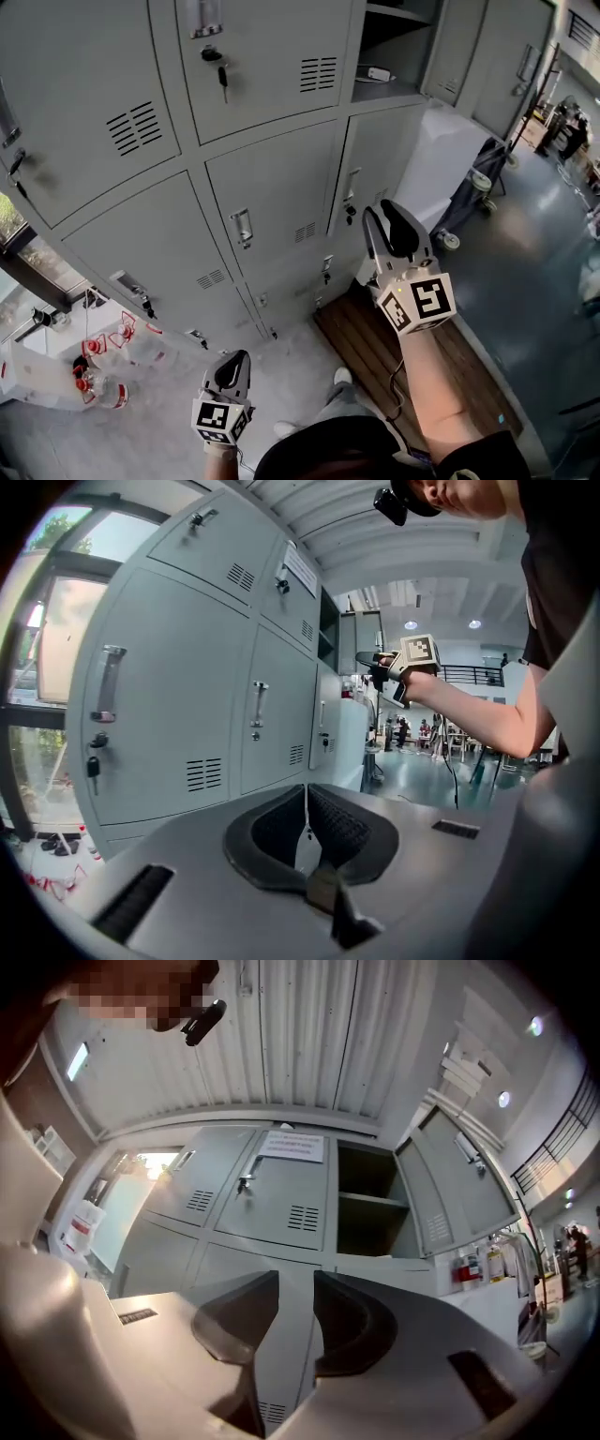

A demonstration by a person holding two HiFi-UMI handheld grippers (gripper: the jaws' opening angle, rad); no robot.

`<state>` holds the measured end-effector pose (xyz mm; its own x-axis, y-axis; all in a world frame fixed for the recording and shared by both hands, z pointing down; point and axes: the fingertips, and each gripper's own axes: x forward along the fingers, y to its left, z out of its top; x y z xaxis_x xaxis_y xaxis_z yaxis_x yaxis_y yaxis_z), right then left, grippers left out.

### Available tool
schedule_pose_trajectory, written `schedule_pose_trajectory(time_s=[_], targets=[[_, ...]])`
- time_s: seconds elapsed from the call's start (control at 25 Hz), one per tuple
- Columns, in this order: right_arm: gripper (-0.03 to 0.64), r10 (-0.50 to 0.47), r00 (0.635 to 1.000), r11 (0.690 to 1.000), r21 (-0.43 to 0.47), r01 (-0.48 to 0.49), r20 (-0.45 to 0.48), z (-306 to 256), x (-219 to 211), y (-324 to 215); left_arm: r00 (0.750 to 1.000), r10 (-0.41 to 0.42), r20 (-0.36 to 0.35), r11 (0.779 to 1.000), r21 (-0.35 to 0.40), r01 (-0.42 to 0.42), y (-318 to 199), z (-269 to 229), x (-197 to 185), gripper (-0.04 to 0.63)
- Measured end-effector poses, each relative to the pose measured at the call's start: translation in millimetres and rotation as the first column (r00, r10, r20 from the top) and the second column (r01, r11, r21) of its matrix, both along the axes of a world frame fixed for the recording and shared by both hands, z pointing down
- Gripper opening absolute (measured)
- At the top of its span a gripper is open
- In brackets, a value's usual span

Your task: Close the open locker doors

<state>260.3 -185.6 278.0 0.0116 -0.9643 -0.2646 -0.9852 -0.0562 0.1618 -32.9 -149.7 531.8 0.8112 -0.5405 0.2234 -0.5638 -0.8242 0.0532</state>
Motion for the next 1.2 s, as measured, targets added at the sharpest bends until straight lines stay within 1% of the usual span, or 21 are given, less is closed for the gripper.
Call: schedule_pose_trajectory(time_s=[0.12, 0.2, 0.28, 0.32, 0.36, 0.44, 0.48, 0.52, 0.56, 0.64, 0.72, 0.84, 1.0, 1.2], targets=[[0.126, 0.037, 0.999, 0.999, 0.012, -0.037, 0.004, -0.5, 42.1, 7.8, 0.999, 0.035, -0.006, 0.999, -0.005, -0.036, -8.4, -2.0, 40.2, 0.027], [0.126, 0.065, 0.998, 0.998, 0.021, -0.065, -0.008, -3.3, 50.6, 11.7, 0.998, 0.054, -0.016, 0.998, -0.013, -0.054, -16.0, -4.5, 48.1, 0.028], [0.126, 0.1, 0.995, 0.995, 0.028, -0.1, -0.005, -5.5, 47.9, 16.9, 0.995, 0.1, -0.021, 0.995, 0.004, -0.1, -22.0, -9.3, 46.3, 0.028], [0.126, 0.115, 0.993, 0.993, 0.033, -0.115, -0.004, -7.6, 37.2, 19.5, 0.992, 0.121, -0.023, 0.993, 0.013, -0.12, -24.6, -12.3, 36.6, 0.028], [0.126, 0.129, 0.992, 0.991, 0.04, -0.129, -0.004, -10.5, 16.8, 21.8, 0.991, 0.135, -0.027, 0.991, 0.019, -0.134, -27.3, -15.1, 17.2, 0.028], [0.126, 0.154, 0.988, 0.986, 0.059, -0.153, -0.009, -16.9, -35.4, 26.3, 0.987, 0.156, -0.034, 0.987, 0.027, -0.155, -33.2, -18.4, -33.1, 0.027], [0.126, 0.165, 0.986, 0.984, 0.073, -0.164, -0.01, -20.0, -52.6, 28.6, 0.986, 0.165, -0.039, 0.986, 0.033, -0.164, -37.5, -19.2, -48.8, 0.028], [0.126, 0.174, 0.985, 0.981, 0.089, -0.173, -0.011, -22.7, -58.4, 30.8, 0.984, 0.171, -0.045, 0.985, 0.041, -0.169, -42.6, -20.1, -52.9, 0.027], [0.127, 0.181, 0.983, 0.978, 0.105, -0.179, -0.01, -24.7, -54.3, 32.8, 0.983, 0.178, -0.05, 0.983, 0.051, -0.175, -47.2, -21.1, -46.6, 0.028], [0.129, 0.188, 0.982, 0.974, 0.127, -0.185, -0.009, -27.7, -30.1, 36.3, 0.981, 0.188, -0.055, 0.98, 0.073, -0.184, -52.6, -23.6, -18.8, 0.028], [0.133, 0.19, 0.982, 0.972, 0.141, -0.187, -0.009, -31.2, -3.1, 38.6, 0.982, 0.179, -0.064, 0.982, 0.072, -0.175, -56.2, -27.6, 9.5, 0.028], [0.147, 0.195, 0.981, 0.969, 0.156, -0.192, -0.005, -37.5, 29.5, 40.1, 0.983, 0.17, -0.07, 0.984, 0.072, -0.165, -61.0, -34.5, 39.6, 0.028], [0.176, 0.204, 0.979, 0.963, 0.176, -0.203, 0.009, -46.3, 60.0, 39.0, 0.983, 0.171, -0.061, 0.983, 0.083, -0.165, -71.3, -42.3, 63.7, 0.028], [0.217, 0.203, 0.979, 0.957, 0.215, -0.196, -0.014, -60.0, 73.8, 36.2, 0.983, 0.177, -0.051, 0.98, 0.104, -0.171, -94.7, -53.7, 79.6, 0.028]])
